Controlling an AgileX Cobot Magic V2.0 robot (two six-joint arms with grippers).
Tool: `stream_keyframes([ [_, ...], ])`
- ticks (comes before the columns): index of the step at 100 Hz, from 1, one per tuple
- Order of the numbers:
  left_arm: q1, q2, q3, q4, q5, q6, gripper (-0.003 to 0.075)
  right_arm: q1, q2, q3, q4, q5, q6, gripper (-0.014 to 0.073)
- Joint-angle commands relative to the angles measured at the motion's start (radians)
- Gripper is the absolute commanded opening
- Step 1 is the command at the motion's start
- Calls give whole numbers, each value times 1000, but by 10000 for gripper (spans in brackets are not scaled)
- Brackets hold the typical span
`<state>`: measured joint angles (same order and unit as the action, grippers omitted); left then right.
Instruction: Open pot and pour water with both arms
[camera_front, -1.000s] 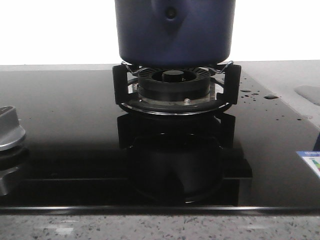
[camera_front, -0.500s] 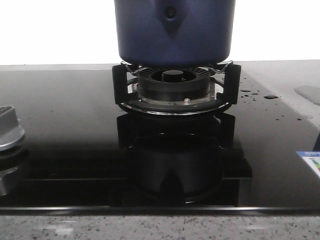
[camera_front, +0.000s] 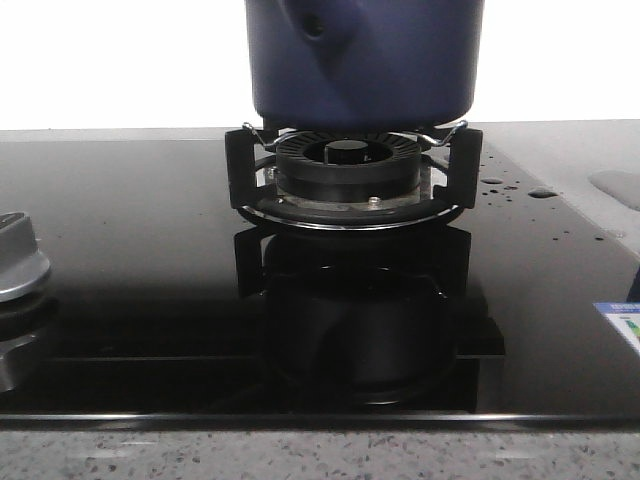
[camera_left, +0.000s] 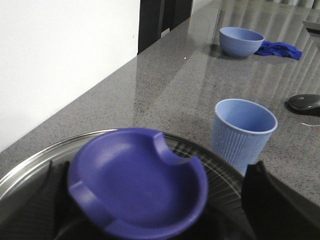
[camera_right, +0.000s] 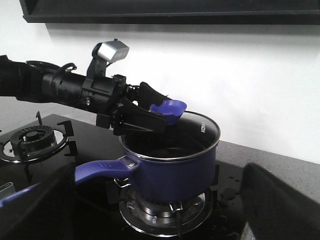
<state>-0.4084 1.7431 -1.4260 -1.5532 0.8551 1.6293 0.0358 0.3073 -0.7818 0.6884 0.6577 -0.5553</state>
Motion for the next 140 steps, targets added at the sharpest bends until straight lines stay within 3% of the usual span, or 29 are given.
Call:
stream_keyframes([
  [1, -10, -47, -35, -76, 5, -2, 599, -3, 10, -31, 18, -76, -9, 605],
  [26, -11, -27, -35, -171, -37, -2, 599, -3, 10, -31, 18, -95, -9, 605],
  [54, -20, 8, -35, -156, 4, -2, 591, -3, 10, -31, 18, -99, -9, 605],
  [63, -22, 8, -35, -156, 9, -2, 533, -3, 10, -31, 18, -99, -9, 605],
  [80, -22, 8, -35, -156, 29, -2, 337, -3, 10, -27, 10, -99, -9, 605],
  [90, -19, 6, -35, -168, 47, -2, 294, -3, 10, -26, -16, -99, -9, 605],
  [121, -17, -122, -35, -172, 11, -2, 295, -3, 12, -26, -249, -257, 11, 605],
  [128, -6, -161, -35, -167, 13, -2, 295, -3, 24, -23, -357, -275, 60, 605],
  [140, 16, -227, -35, -162, 13, -5, 295, -3, 56, 1, -569, -279, 258, 605],
])
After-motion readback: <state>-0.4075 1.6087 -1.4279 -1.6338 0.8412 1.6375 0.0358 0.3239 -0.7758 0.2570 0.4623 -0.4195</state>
